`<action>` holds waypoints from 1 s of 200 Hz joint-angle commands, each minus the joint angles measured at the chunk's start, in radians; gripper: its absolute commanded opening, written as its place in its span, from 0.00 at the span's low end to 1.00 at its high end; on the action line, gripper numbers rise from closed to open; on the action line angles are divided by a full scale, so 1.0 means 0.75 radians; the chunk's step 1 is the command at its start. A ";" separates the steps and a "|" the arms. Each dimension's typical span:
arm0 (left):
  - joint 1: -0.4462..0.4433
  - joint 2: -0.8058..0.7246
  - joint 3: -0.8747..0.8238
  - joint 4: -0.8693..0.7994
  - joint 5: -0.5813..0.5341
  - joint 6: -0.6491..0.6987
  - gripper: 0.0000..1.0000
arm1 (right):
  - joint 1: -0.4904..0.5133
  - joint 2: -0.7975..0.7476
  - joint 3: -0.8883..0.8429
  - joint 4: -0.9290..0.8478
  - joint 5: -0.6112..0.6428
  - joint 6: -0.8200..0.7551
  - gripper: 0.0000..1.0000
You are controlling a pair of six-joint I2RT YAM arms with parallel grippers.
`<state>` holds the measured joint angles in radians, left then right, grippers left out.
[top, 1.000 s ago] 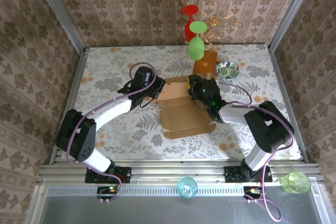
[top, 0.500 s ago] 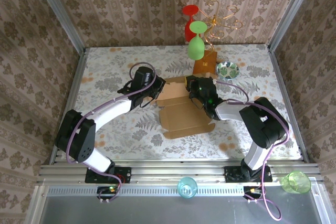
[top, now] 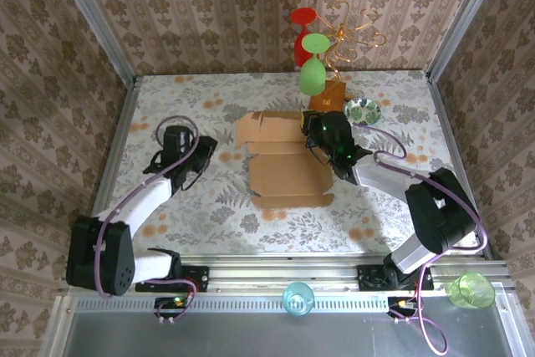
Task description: Fold the paper box
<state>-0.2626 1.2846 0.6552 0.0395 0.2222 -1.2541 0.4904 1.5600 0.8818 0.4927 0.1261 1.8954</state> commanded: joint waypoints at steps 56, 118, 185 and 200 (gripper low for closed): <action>-0.110 0.440 -0.177 0.842 0.144 -0.173 0.17 | -0.012 -0.034 0.081 -0.140 0.058 0.059 0.00; -0.228 0.711 -0.199 1.403 0.021 -0.368 0.31 | -0.014 -0.041 0.059 -0.135 0.067 0.072 0.00; -0.353 0.644 -0.184 1.355 -0.068 -0.337 0.37 | -0.014 -0.025 0.047 -0.119 0.065 0.073 0.00; -0.371 0.605 -0.161 1.260 -0.079 -0.282 0.40 | -0.014 -0.022 0.047 -0.116 0.061 0.073 0.00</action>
<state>-0.5102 1.8061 0.5129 1.0252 0.1917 -1.5162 0.4721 1.5379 0.9176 0.4038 0.1551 1.9423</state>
